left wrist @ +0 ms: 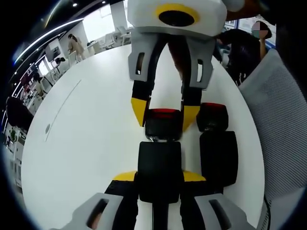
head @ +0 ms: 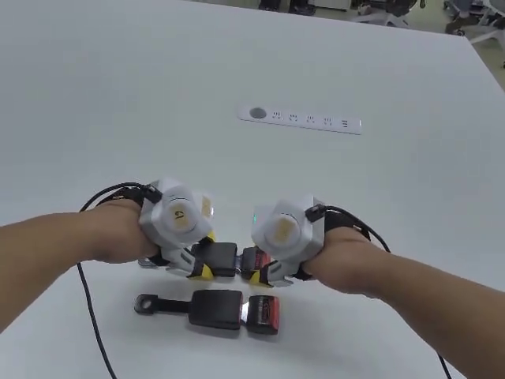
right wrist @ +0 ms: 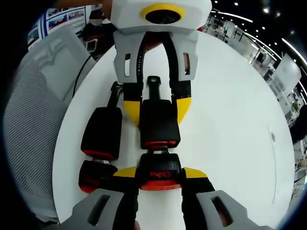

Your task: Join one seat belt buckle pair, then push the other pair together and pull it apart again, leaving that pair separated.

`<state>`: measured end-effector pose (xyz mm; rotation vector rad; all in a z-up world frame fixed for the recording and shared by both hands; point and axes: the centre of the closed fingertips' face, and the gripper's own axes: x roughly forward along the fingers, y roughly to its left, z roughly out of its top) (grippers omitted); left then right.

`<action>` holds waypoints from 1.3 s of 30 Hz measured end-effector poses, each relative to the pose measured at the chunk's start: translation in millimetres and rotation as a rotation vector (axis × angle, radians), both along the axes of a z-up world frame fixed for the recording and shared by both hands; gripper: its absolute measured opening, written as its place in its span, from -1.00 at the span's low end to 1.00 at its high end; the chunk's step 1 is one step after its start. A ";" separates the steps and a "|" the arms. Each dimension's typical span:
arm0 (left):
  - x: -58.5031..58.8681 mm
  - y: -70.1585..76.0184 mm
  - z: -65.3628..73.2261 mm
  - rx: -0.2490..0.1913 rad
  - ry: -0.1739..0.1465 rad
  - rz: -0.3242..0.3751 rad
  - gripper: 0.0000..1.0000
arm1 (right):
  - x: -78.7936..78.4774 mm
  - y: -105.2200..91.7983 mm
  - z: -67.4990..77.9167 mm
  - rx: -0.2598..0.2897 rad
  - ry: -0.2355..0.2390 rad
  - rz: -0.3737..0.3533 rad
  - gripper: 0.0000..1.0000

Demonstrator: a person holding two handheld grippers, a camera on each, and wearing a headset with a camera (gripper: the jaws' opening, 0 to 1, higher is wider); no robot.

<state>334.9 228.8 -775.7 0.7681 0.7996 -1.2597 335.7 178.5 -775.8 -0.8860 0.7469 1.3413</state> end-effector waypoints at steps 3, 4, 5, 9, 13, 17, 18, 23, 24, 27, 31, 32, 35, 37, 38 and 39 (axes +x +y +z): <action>-0.3 -0.1 0.0 0.008 0.000 0.002 -0.34 | -1.2 0.0 1.4 -0.001 0.001 -0.005 -0.40; -0.6 -0.2 0.2 0.010 0.000 0.002 -0.34 | -1.1 0.0 1.2 -0.001 0.001 -0.005 -0.39; -0.5 -0.3 0.3 0.011 0.000 0.002 -0.34 | -0.8 0.3 0.9 -0.001 0.001 -0.005 -0.39; -1.6 -1.1 1.4 0.015 0.000 0.002 -0.34 | -0.3 0.5 -0.6 -0.005 -0.001 -0.008 -0.39; -1.9 -1.0 0.9 0.020 0.003 0.002 -0.34 | -0.6 0.1 0.7 -0.008 -0.003 -0.007 -0.39; -2.6 -1.2 1.2 0.024 0.007 0.003 -0.34 | -0.1 -1.7 0.1 -0.015 -0.001 -0.005 -0.39; -2.8 -1.1 1.3 0.023 0.007 0.003 -0.34 | -1.2 -4.3 2.1 -0.017 0.000 -0.006 -0.39; -2.3 0.1 0.7 0.014 0.004 0.013 -0.34 | 1.1 -8.7 -1.7 -0.021 0.009 -0.015 -0.38; -2.3 0.3 0.7 0.011 0.002 0.014 -0.34 | 0.3 -10.4 -0.3 -0.023 0.008 -0.013 -0.38; -3.0 0.2 1.3 0.004 -0.002 0.018 -0.34 | 1.6 -14.6 0.1 -0.002 0.036 -0.024 -0.38; -4.7 -1.6 1.5 0.011 -0.007 0.005 -0.33 | -2.7 -19.4 4.2 -0.008 0.026 -0.014 -0.37; -5.2 -1.6 1.4 0.013 -0.005 0.006 -0.33 | -1.2 -20.9 0.0 -0.010 0.023 -0.011 -0.37; -3.7 -1.0 0.6 0.014 -0.005 0.008 -0.33 | -4.1 -28.7 3.7 -0.011 0.021 -0.014 -0.37; -3.4 -0.8 0.4 0.012 -0.005 0.010 -0.33 | -1.1 -34.5 -0.8 -0.011 0.025 -0.028 -0.37; -3.2 -0.6 0.3 0.011 -0.003 0.012 -0.33 | -0.4 -37.5 -1.4 -0.007 0.025 -0.037 -0.37; -3.3 -0.8 0.5 0.012 -0.003 0.011 -0.33 | 0.1 -40.3 -1.3 -0.007 0.026 -0.045 -0.37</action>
